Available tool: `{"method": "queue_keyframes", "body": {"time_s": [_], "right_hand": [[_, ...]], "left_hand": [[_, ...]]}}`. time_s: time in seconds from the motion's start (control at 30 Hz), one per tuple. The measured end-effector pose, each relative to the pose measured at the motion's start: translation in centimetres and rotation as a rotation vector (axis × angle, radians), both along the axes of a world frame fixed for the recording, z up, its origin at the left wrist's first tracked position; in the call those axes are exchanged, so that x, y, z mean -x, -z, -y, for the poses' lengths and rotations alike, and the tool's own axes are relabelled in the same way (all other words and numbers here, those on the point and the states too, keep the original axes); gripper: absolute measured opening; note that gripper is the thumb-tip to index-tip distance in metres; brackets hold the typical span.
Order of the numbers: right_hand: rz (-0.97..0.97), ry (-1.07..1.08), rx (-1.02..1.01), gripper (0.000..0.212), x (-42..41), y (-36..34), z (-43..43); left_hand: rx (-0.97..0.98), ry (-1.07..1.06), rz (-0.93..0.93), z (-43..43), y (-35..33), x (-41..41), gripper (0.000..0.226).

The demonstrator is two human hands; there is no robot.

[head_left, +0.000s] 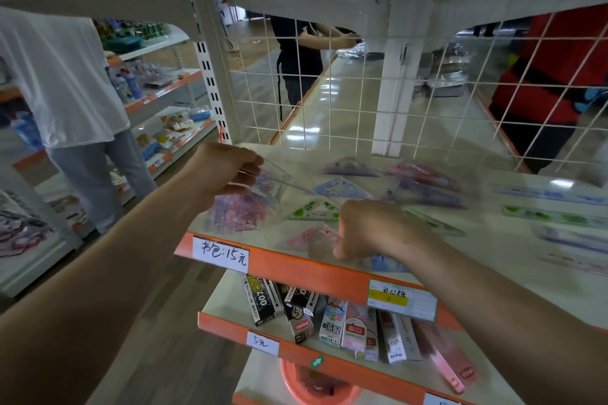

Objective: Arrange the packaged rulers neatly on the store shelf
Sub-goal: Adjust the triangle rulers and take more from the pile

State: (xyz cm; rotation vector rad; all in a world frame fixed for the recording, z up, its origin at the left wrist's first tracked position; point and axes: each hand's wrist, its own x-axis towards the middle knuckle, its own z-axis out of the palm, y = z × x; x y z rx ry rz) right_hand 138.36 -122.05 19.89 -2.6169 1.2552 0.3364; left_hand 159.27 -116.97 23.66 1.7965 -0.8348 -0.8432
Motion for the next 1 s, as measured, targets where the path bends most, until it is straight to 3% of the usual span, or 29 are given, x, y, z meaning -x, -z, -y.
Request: {"method": "queue_keyframes", "body": {"time_s": [0.13, 0.2, 0.33, 0.47, 0.57, 0.73, 0.83, 1.0], "right_hand": [[-0.009, 0.001, -0.058, 0.030, 0.0, 0.0, -0.2], [0.089, 0.036, -0.086, 0.022, 1.1, -0.4, 0.6], [0.546, 0.249, -0.218, 0.023, 3.9, -2.0, 2.7], [0.962, 0.374, -0.526, 0.021, 4.8, -2.8, 2.8], [0.943, 0.326, -0.502, 0.007, 5.6, -2.8, 2.9], [0.982, 0.365, -0.405, 0.015, 8.0, -3.3, 3.3], [1.030, 0.423, -0.357, 0.013, 9.4, -3.2, 4.0], [1.146, 0.516, -0.449, 0.004, 10.3, -2.4, 4.3]], "left_hand": [[0.027, 0.041, 0.038, -0.1, -0.2, 0.4, 0.011], [0.055, 0.092, 0.041, -0.2, -0.1, 1.0, 0.016], [0.117, 0.156, 0.011, 0.1, 0.2, 2.2, 0.019], [0.159, 0.203, 0.009, 1.1, 0.2, 4.3, 0.016], [0.176, 0.228, -0.036, 2.1, 0.0, 6.2, 0.017], [0.144, 0.221, -0.216, 3.8, 0.2, 8.9, 0.021], [0.115, 0.259, -0.284, 4.8, 0.3, 10.3, 0.007], [0.058, 0.338, -0.422, 6.1, 0.8, 14.0, 0.005]]}}
